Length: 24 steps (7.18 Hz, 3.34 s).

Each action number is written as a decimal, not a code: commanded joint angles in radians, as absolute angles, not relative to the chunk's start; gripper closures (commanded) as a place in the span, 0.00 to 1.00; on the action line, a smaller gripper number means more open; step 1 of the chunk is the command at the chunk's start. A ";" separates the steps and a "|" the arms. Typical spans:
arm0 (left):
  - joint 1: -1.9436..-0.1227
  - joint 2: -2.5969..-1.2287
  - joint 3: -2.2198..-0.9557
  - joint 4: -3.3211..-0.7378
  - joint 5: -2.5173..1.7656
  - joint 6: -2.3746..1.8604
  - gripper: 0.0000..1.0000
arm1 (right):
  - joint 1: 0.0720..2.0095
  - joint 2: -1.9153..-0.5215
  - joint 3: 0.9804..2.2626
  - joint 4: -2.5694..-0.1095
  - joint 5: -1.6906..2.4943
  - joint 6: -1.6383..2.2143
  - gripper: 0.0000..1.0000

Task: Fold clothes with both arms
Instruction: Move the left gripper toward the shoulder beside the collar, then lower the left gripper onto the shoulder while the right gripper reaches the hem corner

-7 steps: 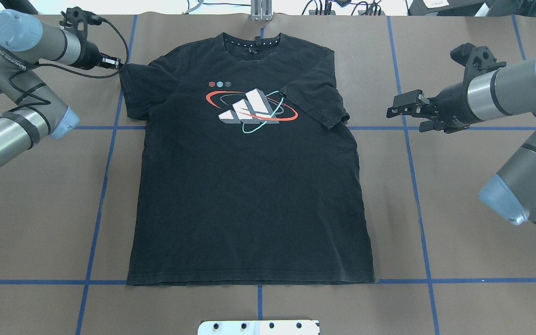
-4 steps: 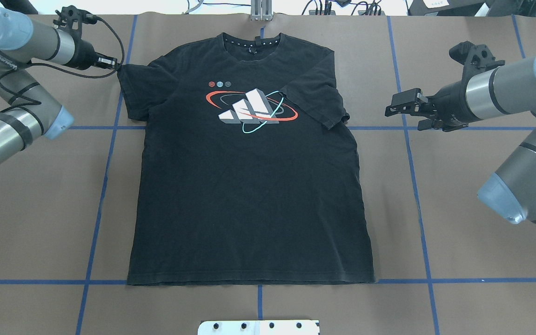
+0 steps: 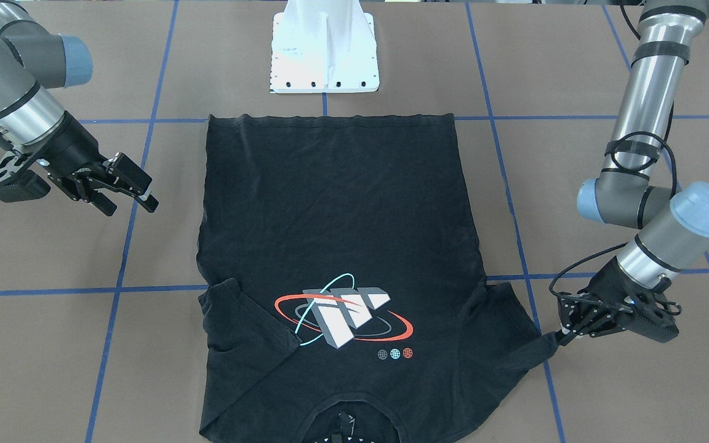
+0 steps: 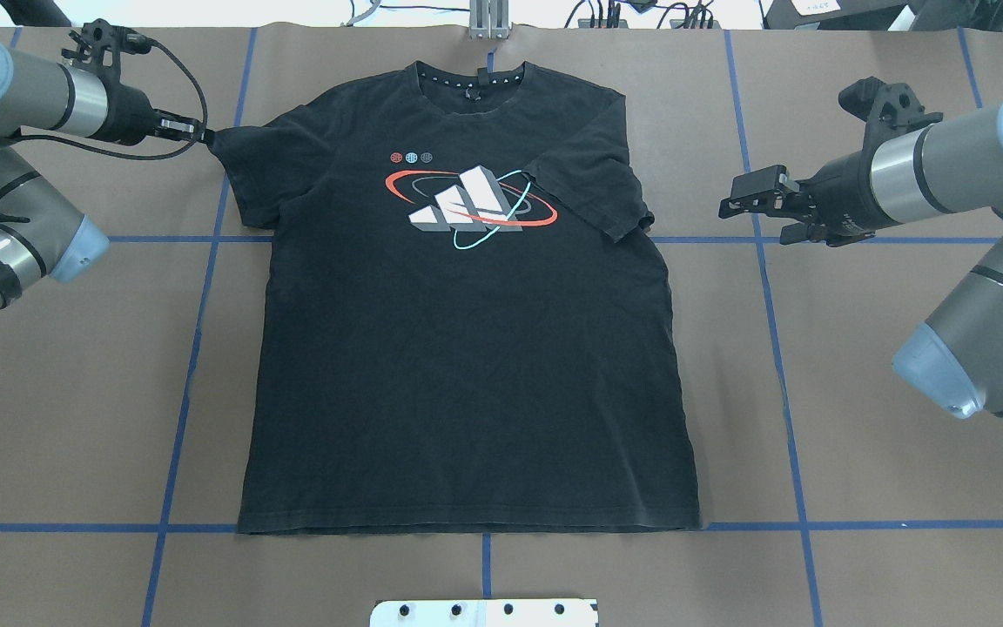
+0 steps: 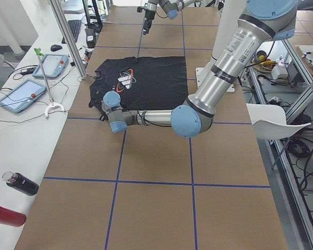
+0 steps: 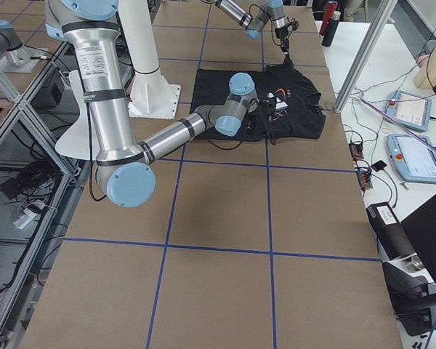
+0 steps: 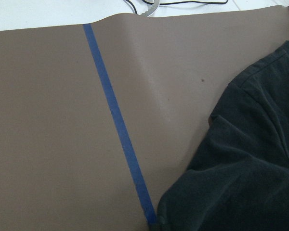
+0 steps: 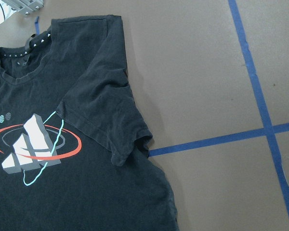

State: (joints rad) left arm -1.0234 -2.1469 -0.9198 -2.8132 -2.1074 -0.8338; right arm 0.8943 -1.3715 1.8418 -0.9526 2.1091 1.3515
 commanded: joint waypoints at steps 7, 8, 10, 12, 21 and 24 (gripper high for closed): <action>-0.861 -2.313 -1.028 -2.666 -1.970 -1.210 1.00 | 0.891 -1.370 1.827 -0.953 2.108 1.350 0.00; -0.859 -2.318 -1.023 -2.654 -1.948 -1.209 1.00 | 0.891 -1.368 1.816 -0.951 2.108 1.350 0.00; -0.836 -2.362 -0.976 -2.655 -1.876 -1.212 1.00 | 0.890 -1.367 1.815 -0.951 2.108 1.350 0.00; -0.835 -2.385 -0.941 -2.655 -1.875 -1.212 1.00 | 0.890 -1.365 1.815 -0.951 2.108 1.350 0.00; -0.819 -2.079 -1.398 -2.648 -1.939 -1.236 0.09 | 0.757 -1.353 1.930 -0.972 2.047 1.821 0.00; -0.818 -1.982 -1.526 -2.648 -1.940 -1.324 0.08 | 0.443 -1.384 2.146 -1.425 1.750 1.946 0.01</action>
State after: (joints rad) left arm -0.8189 -2.0073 -1.4978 -2.6477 -1.9394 -1.2955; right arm 0.5909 -1.3778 2.0679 -1.2496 1.8984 1.8989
